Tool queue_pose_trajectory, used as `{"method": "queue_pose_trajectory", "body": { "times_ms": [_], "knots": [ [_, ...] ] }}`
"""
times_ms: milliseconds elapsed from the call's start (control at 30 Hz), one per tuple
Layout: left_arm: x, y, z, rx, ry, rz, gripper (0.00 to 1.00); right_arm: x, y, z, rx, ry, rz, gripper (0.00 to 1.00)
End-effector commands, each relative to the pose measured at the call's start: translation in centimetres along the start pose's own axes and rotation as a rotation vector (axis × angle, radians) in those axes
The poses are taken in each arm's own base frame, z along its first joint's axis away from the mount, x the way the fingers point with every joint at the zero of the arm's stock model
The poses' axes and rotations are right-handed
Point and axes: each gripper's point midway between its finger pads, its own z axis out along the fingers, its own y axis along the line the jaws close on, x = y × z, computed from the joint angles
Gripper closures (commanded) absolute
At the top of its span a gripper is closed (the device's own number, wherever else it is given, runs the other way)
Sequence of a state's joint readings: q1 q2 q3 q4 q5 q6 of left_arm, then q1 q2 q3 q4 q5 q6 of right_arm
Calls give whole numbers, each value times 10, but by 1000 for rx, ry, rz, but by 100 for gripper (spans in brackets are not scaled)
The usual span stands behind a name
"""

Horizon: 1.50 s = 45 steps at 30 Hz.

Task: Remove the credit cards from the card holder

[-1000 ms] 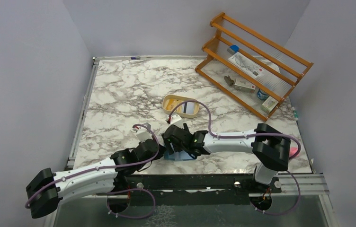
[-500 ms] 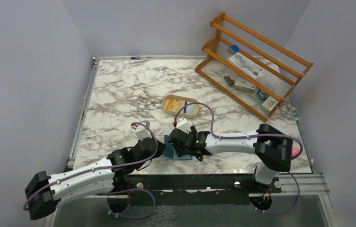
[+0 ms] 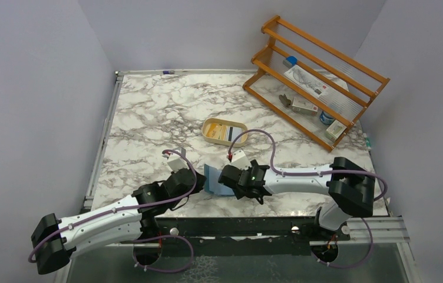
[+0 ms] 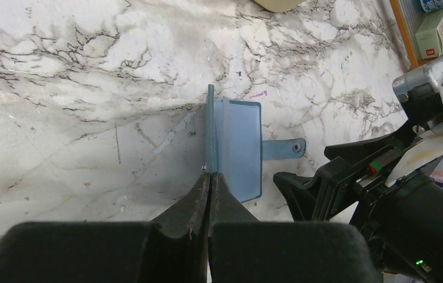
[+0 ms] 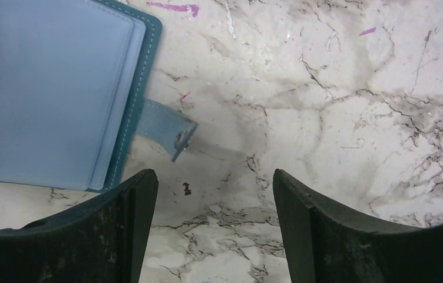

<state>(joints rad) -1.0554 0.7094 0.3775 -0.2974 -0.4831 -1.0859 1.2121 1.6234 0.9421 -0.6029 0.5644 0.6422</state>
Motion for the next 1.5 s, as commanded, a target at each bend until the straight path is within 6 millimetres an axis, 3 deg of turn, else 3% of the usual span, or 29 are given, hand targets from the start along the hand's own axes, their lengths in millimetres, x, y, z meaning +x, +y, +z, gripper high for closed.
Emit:
{"method": "queue_pose_trajectory", "body": {
  "times_ms": [0,267,400,533,867,1167,1467],
  "knots": [
    [-11,3,-2,-38,-38,-11,100,-13,-3,-16,-29,-66,60,23],
    [-15,-4,-3,-43,-37,-1,100,-71,29,-56,-271,-262,118,23],
    [-16,-6,-1,-61,-34,4,100,-84,52,-66,-383,-333,89,23],
    [-16,-6,1,-74,-34,-1,100,-75,70,-61,-428,-358,12,23],
    [-16,-2,1,-100,-33,-18,100,-55,92,-52,-450,-379,-113,23],
    [-13,-1,3,-107,-24,-17,100,-45,97,-39,-409,-375,-120,23],
    [-13,-1,1,-102,-22,-19,100,-52,81,-23,-271,-423,-31,23]
  ]
}}
